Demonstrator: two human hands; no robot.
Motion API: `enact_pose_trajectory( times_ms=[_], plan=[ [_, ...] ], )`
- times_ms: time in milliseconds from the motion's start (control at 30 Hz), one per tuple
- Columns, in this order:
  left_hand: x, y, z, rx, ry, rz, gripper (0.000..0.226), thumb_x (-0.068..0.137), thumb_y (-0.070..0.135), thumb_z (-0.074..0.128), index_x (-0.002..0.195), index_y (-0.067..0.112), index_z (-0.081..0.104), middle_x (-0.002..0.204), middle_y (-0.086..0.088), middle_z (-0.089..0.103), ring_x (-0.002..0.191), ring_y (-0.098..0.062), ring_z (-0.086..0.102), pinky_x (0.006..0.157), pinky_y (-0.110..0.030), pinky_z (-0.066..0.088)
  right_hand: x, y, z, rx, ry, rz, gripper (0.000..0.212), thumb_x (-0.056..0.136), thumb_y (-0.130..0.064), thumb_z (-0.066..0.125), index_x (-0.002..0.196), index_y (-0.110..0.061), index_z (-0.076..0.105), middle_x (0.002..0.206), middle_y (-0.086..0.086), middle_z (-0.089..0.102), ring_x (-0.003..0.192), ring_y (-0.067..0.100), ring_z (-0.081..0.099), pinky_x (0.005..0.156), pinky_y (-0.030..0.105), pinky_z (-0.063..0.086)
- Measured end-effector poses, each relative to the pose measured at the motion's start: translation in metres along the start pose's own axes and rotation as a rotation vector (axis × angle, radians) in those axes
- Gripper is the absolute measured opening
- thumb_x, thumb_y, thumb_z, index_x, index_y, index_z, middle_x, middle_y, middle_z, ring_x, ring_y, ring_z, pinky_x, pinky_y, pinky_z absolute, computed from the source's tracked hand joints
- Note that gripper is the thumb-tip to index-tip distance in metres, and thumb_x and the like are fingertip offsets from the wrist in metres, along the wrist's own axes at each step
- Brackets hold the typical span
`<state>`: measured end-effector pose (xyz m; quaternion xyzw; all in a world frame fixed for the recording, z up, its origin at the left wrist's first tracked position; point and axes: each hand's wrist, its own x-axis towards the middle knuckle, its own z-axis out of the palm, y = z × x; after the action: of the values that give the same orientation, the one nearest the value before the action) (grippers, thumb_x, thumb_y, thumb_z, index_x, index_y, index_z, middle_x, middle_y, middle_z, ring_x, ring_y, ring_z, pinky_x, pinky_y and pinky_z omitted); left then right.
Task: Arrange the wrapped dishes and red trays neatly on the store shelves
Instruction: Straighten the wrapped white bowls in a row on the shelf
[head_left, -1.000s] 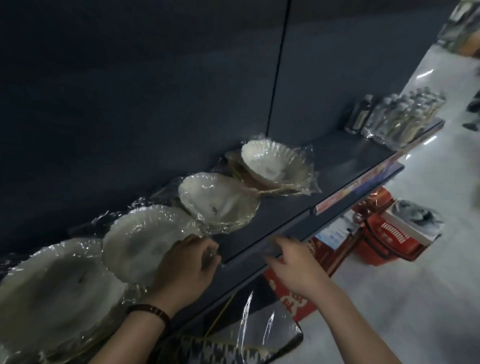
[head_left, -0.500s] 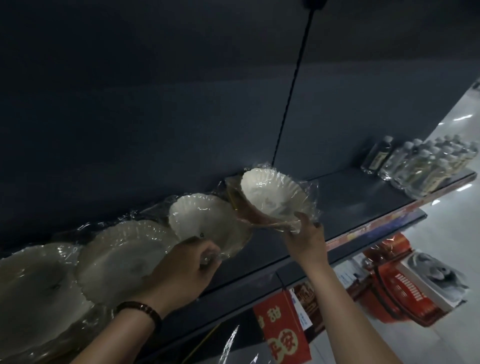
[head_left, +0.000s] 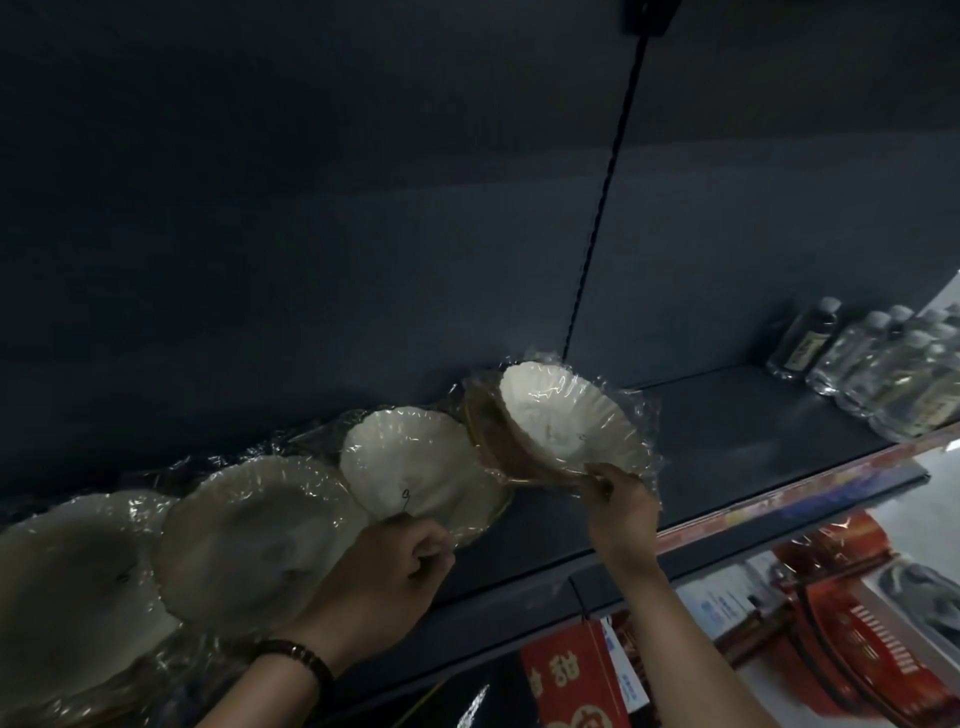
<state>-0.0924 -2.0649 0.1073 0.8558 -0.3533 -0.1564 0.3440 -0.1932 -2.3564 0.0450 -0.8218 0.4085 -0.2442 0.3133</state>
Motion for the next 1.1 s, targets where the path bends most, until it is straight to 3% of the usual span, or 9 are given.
enact_pose_trajectory(
  times_ms=[100, 233, 367, 500, 633, 700, 800, 900, 1100],
  plan=[
    [0.005, 0.006, 0.002, -0.104, -0.027, -0.019, 0.004, 0.097, 0.03, 0.072, 0.097, 0.03, 0.076, 0.095, 0.018, 0.076, 0.093, 0.004, 0.071, 0.087, -0.023, 0.057, 0.0, -0.004, -0.011, 0.017, 0.058, -0.039, 0.02, 0.101, -0.012, 0.066, 0.115, -0.018, 0.079, 0.101, 0.005, 0.076, 0.083, 0.011, 0.062, 0.071, 0.012, 0.039],
    [0.023, 0.018, -0.004, -0.249, -0.054, -0.08, 0.007, 0.1, 0.032, 0.07, 0.105, 0.033, 0.076, 0.102, 0.022, 0.075, 0.092, 0.004, 0.072, 0.079, -0.016, 0.053, -0.012, -0.015, -0.024, 0.039, 0.106, -0.135, 0.02, 0.1, -0.006, 0.066, 0.112, -0.015, 0.078, 0.098, 0.0, 0.07, 0.081, 0.01, 0.063, 0.07, -0.004, 0.038],
    [0.043, 0.028, -0.017, -0.645, 0.025, -0.289, 0.027, 0.098, 0.047, 0.071, 0.121, 0.031, 0.069, 0.122, 0.007, 0.075, 0.094, -0.018, 0.081, 0.073, -0.033, 0.059, -0.041, -0.028, -0.027, 0.127, 0.182, -0.248, 0.025, 0.091, 0.005, 0.073, 0.107, -0.013, 0.08, 0.096, -0.002, 0.067, 0.083, -0.008, 0.063, 0.078, -0.006, 0.037],
    [0.059, 0.034, -0.032, -0.907, 0.107, -0.415, 0.064, 0.092, 0.064, 0.069, 0.131, 0.014, 0.06, 0.114, -0.017, 0.079, 0.09, -0.038, 0.081, 0.07, -0.042, 0.063, -0.055, -0.039, -0.024, 0.178, 0.145, -0.334, 0.031, 0.089, 0.003, 0.075, 0.108, -0.022, 0.08, 0.1, -0.004, 0.069, 0.086, 0.01, 0.07, 0.081, 0.002, 0.045],
    [0.048, 0.025, -0.052, -0.907, 0.212, -0.407, 0.044, 0.099, 0.046, 0.07, 0.121, 0.008, 0.063, 0.09, -0.019, 0.08, 0.083, -0.046, 0.079, 0.084, -0.058, 0.064, -0.07, -0.056, -0.02, 0.285, 0.058, -0.47, 0.034, 0.087, 0.005, 0.077, 0.106, -0.023, 0.08, 0.102, -0.013, 0.066, 0.085, 0.007, 0.072, 0.08, 0.011, 0.053],
    [0.039, 0.013, -0.058, -0.862, 0.29, -0.434, 0.03, 0.104, 0.024, 0.067, 0.129, 0.01, 0.058, 0.091, -0.019, 0.077, 0.073, -0.039, 0.079, 0.076, -0.053, 0.066, -0.076, -0.067, -0.016, 0.33, 0.007, -0.512, 0.03, 0.088, -0.001, 0.076, 0.104, -0.025, 0.08, 0.102, -0.014, 0.065, 0.086, 0.002, 0.069, 0.079, 0.011, 0.051],
    [0.024, 0.0, -0.063, -0.743, 0.364, -0.415, 0.034, 0.106, 0.005, 0.05, 0.137, 0.02, 0.052, 0.104, -0.018, 0.078, 0.077, -0.034, 0.081, 0.066, -0.042, 0.066, -0.083, -0.082, -0.006, 0.491, -0.17, -0.409, 0.047, 0.083, 0.009, 0.077, 0.109, -0.03, 0.077, 0.101, -0.006, 0.067, 0.092, 0.006, 0.069, 0.081, 0.021, 0.057],
    [0.002, -0.011, -0.067, -0.738, 0.454, -0.389, 0.036, 0.105, 0.004, 0.047, 0.136, 0.023, 0.05, 0.111, -0.013, 0.077, 0.086, -0.034, 0.082, 0.07, -0.05, 0.067, -0.096, -0.112, -0.002, 0.935, -0.245, -0.168, 0.068, 0.089, 0.013, 0.071, 0.142, -0.027, 0.061, 0.109, 0.003, 0.069, 0.095, 0.011, 0.07, 0.08, 0.028, 0.061],
    [-0.048, -0.051, -0.089, -0.552, 0.659, -0.379, 0.036, 0.097, 0.005, 0.054, 0.126, 0.021, 0.066, 0.11, -0.01, 0.077, 0.093, -0.028, 0.079, 0.062, -0.046, 0.067, -0.116, -0.159, 0.035, 1.127, -0.386, 0.198, 0.039, 0.094, -0.011, 0.075, 0.129, -0.027, 0.07, 0.112, -0.002, 0.078, 0.106, 0.017, 0.075, 0.085, 0.031, 0.061]
  ],
)
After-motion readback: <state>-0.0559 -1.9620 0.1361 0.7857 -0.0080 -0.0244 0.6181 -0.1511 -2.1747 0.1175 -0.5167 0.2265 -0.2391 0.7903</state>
